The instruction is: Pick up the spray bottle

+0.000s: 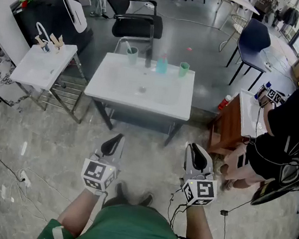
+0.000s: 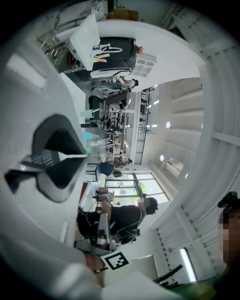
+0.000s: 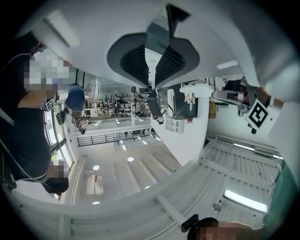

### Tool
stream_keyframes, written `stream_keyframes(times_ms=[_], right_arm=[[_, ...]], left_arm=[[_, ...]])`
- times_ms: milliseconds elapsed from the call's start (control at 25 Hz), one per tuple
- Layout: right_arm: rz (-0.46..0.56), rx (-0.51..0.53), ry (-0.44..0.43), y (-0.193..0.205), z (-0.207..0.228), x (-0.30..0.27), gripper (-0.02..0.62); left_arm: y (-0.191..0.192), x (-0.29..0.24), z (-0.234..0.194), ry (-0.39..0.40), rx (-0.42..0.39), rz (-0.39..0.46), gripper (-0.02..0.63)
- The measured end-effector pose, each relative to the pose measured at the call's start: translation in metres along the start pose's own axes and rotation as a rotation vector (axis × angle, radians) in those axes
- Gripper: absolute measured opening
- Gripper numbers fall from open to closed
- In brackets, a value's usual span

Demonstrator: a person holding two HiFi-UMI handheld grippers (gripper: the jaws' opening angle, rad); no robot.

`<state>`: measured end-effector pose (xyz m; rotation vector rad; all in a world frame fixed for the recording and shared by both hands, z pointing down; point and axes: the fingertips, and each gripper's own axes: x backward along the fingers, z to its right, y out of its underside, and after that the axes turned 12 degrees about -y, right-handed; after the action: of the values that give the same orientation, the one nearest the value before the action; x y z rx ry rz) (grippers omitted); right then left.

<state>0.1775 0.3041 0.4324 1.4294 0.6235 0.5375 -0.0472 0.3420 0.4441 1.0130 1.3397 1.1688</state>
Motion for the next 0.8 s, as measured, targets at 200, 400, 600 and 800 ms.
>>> stream_keyframes(times_ms=[200,400,600,800], right_arm=[[0.007,-0.001,-0.009,-0.006,0.005,0.002,0.044],[0.029,-0.003,-0.023,-0.014,0.012,0.005,0.044],[0.067,0.005,-0.023,-0.018,0.025,0.001,0.044],[0.093,0.011,-0.007,-0.024,0.045,-0.008,0.044]], left_arm=[[-0.007,0.001,0.007,-0.002,-0.006,0.002,0.014],[-0.018,0.002,0.010,-0.030,-0.009,0.019,0.017],[-0.026,-0.003,0.004,-0.058,-0.012,0.044,0.041],[-0.023,-0.030,-0.009,-0.068,-0.010,0.052,0.055]])
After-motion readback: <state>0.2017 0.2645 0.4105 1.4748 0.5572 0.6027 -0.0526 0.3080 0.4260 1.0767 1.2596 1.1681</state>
